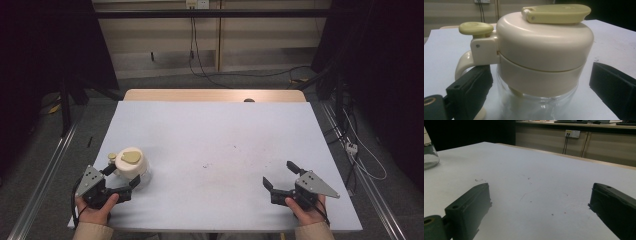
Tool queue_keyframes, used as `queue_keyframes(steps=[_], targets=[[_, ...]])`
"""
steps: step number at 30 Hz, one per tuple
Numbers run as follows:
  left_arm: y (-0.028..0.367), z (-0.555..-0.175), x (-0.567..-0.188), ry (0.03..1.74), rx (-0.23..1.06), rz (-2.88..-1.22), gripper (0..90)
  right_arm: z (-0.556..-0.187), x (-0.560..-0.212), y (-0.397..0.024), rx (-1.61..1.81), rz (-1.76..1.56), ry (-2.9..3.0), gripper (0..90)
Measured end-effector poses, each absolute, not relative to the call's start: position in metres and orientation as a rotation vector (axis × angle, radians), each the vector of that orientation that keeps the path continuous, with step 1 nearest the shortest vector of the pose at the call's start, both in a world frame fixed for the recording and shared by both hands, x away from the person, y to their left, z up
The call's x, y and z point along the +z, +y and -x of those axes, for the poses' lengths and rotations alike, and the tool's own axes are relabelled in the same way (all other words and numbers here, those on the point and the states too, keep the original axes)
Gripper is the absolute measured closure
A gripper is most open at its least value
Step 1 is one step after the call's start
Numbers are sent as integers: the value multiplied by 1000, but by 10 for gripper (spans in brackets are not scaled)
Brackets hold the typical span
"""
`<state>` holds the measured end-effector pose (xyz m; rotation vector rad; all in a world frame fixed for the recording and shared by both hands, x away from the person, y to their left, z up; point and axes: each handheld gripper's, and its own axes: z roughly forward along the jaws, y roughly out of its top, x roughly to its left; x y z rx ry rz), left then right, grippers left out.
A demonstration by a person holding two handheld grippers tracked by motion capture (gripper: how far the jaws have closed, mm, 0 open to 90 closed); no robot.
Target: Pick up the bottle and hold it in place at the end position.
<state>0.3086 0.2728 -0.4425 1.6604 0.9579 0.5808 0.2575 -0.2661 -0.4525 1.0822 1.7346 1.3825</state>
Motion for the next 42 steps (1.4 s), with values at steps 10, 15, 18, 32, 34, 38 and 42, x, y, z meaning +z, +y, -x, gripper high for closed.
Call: queue_keyframes(steps=[10, 15, 18, 32, 34, 38, 42], targets=[[270, -310, -443, 966, 590, -1667, 39, -257, -452, -267, 1378, -1086, 1733, 26], [268, -313, -444, 977, 599, -1663, 38, -256, -452, -267, 1377, -1085, 1736, 26], [266, -314, -444, 978, 603, -1668, 38, -257, -452, -267, 1376, -1085, 1739, 26], [257, -323, -447, 996, 636, -1684, 35, -256, -452, -266, 1377, -1076, 1739, 28], [256, -324, -448, 1001, 641, -1685, 35, -256, -453, -266, 1376, -1074, 1743, 28], [254, -326, -448, 1000, 645, -1687, 34, -256, -453, -266, 1376, -1076, 1742, 28], [251, -330, -450, 1009, 648, -1692, 29, -255, -453, -267, 1375, -1082, 1747, 28]])
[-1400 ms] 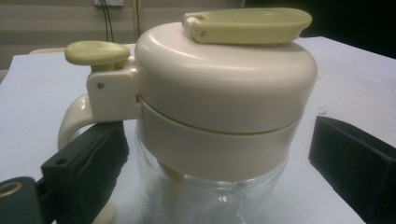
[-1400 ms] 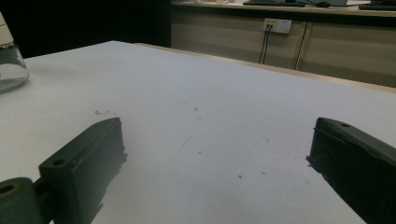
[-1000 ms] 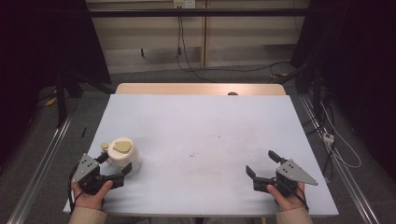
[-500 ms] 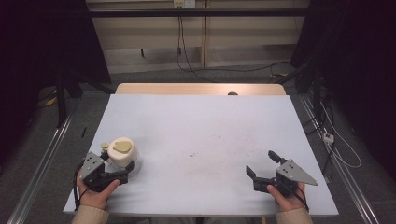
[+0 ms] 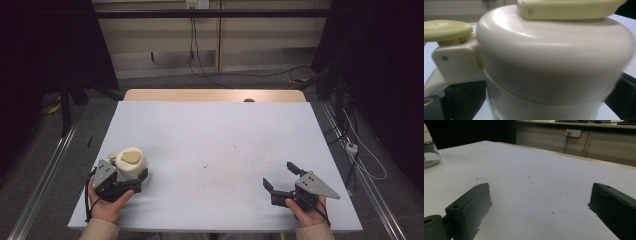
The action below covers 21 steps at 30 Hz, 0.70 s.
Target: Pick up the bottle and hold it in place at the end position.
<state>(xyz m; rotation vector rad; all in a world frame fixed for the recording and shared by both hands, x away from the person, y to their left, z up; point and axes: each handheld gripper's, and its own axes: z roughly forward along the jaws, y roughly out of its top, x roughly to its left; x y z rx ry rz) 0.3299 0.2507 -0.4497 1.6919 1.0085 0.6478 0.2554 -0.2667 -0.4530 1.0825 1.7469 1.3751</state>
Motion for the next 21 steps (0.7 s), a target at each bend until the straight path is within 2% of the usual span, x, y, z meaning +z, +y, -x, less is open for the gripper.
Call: queue_keyframes(steps=[21], targets=[[239, -340, -453, 1057, 685, -1700, 36, -255, -453, -266, 1379, -1082, 1744, 29]])
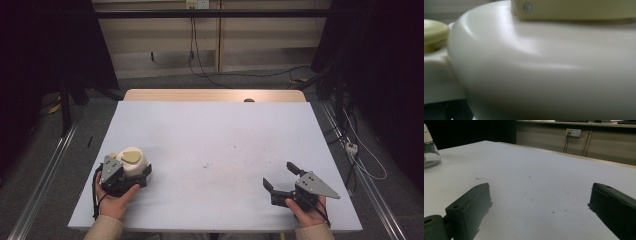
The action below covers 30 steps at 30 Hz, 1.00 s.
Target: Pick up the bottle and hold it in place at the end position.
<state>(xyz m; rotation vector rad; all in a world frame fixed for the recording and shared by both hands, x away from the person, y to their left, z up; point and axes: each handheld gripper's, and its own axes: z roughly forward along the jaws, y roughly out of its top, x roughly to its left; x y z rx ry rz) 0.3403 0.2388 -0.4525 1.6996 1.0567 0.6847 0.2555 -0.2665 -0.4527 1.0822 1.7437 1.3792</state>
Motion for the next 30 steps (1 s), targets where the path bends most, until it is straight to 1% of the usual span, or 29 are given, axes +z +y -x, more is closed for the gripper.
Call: queue_keyframes(steps=[9, 16, 30], targets=[[240, -341, -451, 1057, 673, -1692, 49, -256, -453, -266, 1384, -1078, 1745, 31], [243, -341, -447, 1073, 639, -1671, 51, -255, -452, -267, 1387, -1080, 1740, 32], [229, -340, -430, 973, 616, -1659, 51, -256, -452, -267, 1390, -1078, 1737, 32]])
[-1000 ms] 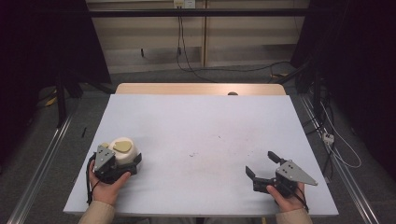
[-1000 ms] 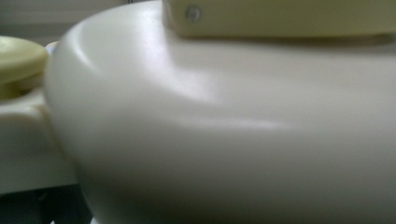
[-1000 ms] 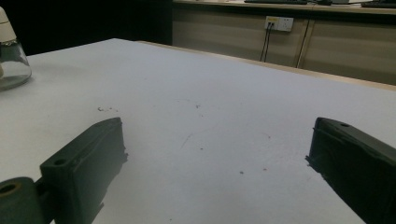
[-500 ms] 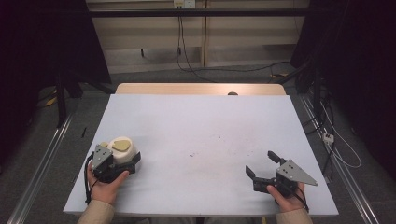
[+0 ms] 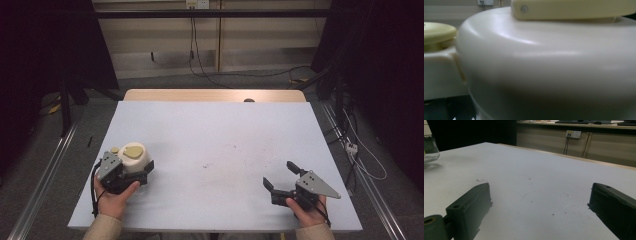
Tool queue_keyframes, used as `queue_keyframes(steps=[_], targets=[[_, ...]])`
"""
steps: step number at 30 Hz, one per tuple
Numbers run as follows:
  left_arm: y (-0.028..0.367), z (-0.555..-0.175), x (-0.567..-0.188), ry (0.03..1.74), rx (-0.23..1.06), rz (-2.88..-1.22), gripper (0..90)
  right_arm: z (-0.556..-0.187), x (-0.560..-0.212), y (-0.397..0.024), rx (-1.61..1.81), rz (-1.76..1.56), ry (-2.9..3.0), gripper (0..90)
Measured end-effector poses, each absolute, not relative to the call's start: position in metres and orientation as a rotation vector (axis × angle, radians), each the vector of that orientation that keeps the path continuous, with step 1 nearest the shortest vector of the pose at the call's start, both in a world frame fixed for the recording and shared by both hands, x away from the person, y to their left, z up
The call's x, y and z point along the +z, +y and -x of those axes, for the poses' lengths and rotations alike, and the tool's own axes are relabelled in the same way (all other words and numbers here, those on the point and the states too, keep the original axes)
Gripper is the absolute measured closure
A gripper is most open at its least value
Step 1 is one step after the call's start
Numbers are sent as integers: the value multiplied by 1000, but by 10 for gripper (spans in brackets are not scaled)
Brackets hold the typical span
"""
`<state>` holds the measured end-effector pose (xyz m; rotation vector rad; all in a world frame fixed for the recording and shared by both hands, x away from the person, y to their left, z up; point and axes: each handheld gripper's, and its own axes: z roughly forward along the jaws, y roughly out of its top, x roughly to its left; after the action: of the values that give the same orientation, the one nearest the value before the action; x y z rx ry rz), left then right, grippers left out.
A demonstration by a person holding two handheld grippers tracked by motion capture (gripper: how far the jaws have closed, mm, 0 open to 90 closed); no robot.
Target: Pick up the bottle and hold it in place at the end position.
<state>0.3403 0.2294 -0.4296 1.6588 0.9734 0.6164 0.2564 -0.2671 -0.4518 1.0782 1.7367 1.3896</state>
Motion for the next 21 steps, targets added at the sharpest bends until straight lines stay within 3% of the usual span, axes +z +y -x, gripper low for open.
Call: queue_keyframes(steps=[21], targets=[[201, -354, -423, 902, 572, -1671, 51, -257, -452, -266, 1392, -1077, 1733, 32]])
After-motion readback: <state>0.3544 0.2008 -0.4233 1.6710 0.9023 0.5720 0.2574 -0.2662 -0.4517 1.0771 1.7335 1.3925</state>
